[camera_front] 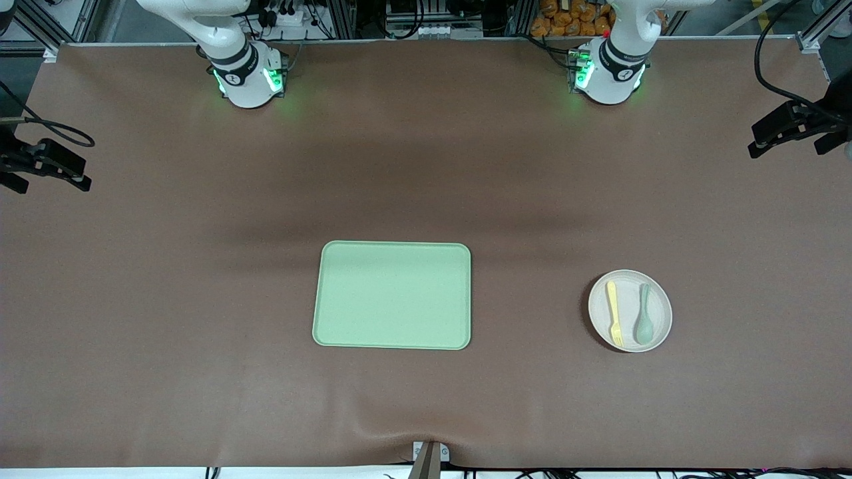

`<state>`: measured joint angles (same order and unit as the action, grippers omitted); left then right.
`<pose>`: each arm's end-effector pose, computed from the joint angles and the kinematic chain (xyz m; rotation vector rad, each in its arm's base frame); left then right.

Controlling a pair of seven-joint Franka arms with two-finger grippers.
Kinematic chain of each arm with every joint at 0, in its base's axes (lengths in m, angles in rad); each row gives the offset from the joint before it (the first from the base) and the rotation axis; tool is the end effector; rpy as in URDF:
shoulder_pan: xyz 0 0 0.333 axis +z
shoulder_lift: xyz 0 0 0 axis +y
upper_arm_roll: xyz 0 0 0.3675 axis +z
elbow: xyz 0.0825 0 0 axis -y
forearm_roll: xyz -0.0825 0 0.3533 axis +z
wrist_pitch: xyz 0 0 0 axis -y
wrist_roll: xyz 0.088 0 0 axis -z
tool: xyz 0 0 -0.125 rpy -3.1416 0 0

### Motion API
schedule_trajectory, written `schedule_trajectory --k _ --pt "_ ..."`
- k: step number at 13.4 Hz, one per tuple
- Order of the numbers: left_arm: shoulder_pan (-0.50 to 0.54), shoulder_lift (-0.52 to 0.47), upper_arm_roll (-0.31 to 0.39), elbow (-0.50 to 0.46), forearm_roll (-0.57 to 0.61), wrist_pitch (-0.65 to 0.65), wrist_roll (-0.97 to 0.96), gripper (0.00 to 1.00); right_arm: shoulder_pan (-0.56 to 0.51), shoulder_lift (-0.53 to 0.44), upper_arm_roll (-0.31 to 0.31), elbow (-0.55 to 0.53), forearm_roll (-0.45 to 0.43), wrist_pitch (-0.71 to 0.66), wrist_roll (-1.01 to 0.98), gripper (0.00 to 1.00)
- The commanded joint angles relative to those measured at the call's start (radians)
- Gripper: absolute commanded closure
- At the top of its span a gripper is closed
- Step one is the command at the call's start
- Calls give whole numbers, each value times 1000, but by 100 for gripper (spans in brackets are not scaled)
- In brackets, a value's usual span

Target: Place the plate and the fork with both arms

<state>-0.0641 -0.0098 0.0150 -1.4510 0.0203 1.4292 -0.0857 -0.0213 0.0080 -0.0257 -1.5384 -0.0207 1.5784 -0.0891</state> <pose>0.5046 -0.0220 0.7027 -3.1202 -0.0614 0.0166 0.5279 -0.0273 0.6688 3.1175 0.0654 0.0476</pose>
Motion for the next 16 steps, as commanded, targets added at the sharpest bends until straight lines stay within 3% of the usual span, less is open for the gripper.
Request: schedule_trajectory --k 1,9,11,16 --pt "-5 -7 0 -6 6 -10 -5 0 -5 7 -2 21 5 -20 -9 0" --pt "6 86 7 -6 -16 17 -3 0 -2 7 -2 21 4 -23 -9 0" --pt "9 102 8 -40 -11 86 -5 0 -2 7 -2 21 4 -23 -9 0" --pt "67 143 7 -256 -6 418 0 0 -3 7 -2 21 4 -23 -9 0"
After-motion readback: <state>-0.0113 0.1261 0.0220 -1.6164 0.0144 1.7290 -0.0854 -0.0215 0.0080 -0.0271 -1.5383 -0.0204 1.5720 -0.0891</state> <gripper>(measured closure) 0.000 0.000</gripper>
